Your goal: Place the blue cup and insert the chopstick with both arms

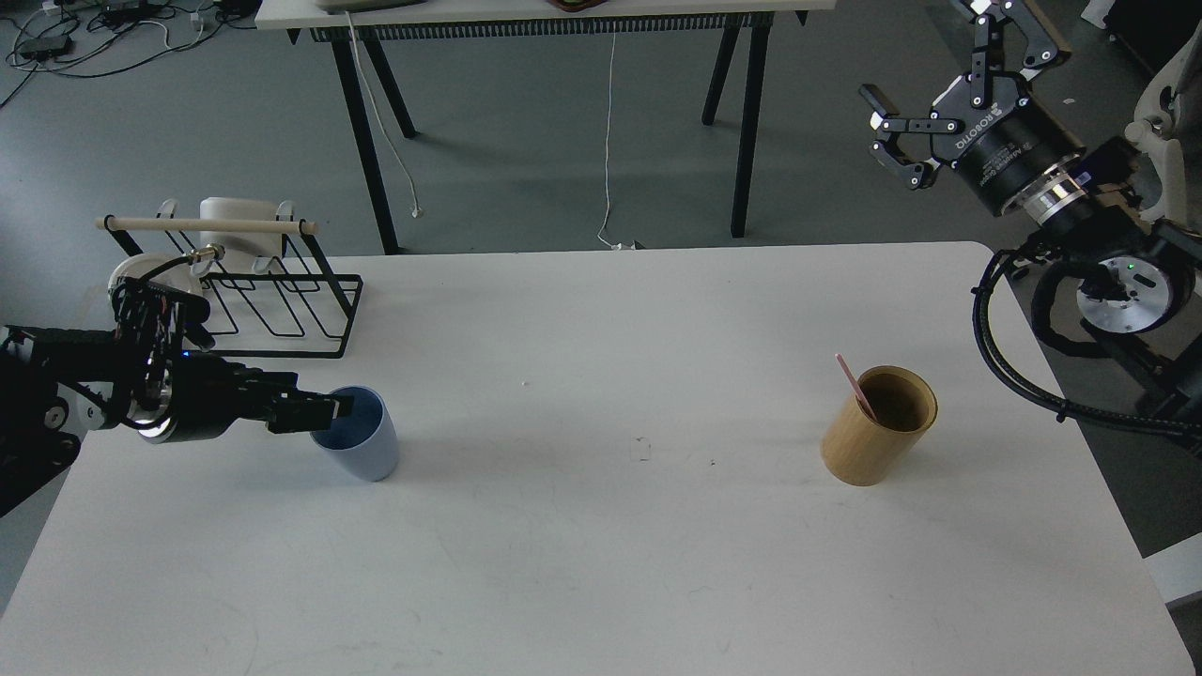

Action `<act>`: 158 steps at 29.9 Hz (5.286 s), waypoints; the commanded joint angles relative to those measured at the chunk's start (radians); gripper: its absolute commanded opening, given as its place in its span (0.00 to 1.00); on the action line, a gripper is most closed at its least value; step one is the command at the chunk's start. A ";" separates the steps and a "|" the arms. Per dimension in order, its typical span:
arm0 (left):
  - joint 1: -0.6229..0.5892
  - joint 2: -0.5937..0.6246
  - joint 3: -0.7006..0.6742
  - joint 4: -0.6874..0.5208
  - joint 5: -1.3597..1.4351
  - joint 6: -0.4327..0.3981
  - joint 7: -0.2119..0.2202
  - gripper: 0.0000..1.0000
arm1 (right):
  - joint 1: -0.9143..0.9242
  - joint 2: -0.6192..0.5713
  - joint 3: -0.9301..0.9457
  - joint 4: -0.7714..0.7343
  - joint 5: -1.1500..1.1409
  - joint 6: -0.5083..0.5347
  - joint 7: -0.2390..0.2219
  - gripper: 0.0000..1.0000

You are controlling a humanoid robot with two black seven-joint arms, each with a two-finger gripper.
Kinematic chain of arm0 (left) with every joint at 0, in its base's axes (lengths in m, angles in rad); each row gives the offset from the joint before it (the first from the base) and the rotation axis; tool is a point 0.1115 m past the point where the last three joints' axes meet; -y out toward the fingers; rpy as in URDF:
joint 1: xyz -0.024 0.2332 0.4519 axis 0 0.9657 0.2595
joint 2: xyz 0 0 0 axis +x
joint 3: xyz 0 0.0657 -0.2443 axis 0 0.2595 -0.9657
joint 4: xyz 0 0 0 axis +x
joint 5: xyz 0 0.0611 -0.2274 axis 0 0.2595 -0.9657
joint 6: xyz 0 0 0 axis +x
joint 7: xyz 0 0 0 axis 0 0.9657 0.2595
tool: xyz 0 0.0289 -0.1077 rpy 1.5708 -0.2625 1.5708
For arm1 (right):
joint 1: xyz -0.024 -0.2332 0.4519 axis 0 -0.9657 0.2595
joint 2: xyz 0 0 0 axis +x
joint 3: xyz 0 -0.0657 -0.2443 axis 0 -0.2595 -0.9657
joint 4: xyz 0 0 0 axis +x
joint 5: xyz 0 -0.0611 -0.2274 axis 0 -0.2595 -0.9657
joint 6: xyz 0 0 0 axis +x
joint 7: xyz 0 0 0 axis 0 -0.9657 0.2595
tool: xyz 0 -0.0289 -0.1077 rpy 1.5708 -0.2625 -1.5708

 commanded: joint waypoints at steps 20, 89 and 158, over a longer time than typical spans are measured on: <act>0.003 -0.015 0.034 0.021 0.070 0.000 -0.064 0.66 | -0.011 -0.009 0.003 0.005 0.000 0.000 0.003 1.00; -0.206 -0.379 0.011 -0.162 0.271 0.000 0.074 0.04 | -0.025 -0.139 0.140 -0.069 0.012 0.000 0.005 1.00; -0.218 -0.491 -0.260 -0.025 -0.402 0.000 0.020 0.97 | -0.031 -0.081 0.174 0.006 0.028 0.000 0.003 1.00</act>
